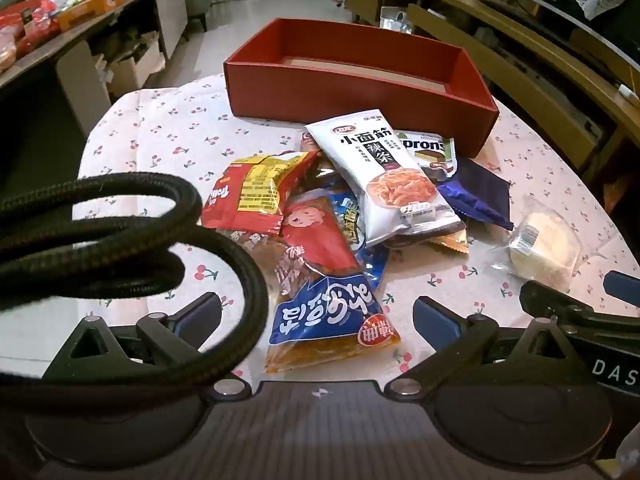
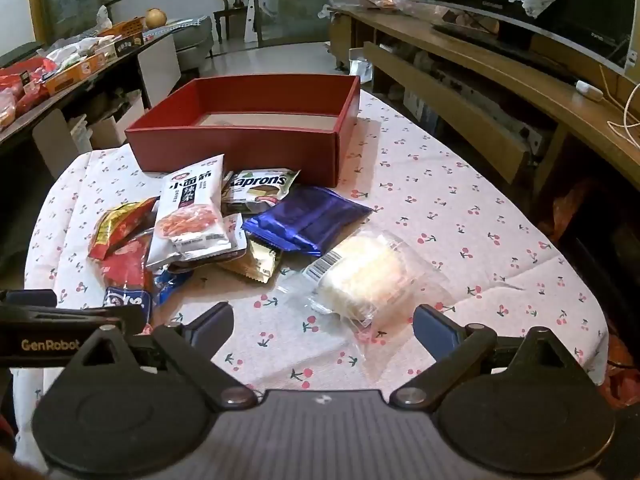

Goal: Organize snacks
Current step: 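Move both tools toward the snack pile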

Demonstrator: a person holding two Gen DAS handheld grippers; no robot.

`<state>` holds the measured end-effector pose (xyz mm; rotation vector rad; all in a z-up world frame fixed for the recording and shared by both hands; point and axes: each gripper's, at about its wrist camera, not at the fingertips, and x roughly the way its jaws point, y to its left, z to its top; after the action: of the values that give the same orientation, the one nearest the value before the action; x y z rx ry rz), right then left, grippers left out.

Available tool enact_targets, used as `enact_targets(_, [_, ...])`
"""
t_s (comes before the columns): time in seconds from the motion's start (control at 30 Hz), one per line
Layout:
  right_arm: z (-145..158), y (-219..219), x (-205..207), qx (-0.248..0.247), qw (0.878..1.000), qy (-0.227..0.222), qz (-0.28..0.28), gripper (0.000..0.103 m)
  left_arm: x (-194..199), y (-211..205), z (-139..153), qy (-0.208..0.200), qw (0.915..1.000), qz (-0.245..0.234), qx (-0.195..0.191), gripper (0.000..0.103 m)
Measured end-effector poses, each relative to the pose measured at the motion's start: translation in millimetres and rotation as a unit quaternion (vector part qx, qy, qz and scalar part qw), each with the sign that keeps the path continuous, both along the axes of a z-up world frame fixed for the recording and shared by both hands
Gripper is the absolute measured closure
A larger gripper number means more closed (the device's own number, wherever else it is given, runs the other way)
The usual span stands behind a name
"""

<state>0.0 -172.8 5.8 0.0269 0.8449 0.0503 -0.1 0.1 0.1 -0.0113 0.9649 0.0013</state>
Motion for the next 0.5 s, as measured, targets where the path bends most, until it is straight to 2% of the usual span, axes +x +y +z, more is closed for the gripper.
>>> enact_targets(0.5, [-2.6, 2.1, 0.8, -0.005, 1.0, 0.0, 0.0, 0.002, -0.2, 0.9, -2.8, 0.01, 0.9999, 0.002, -0.002, 0.001])
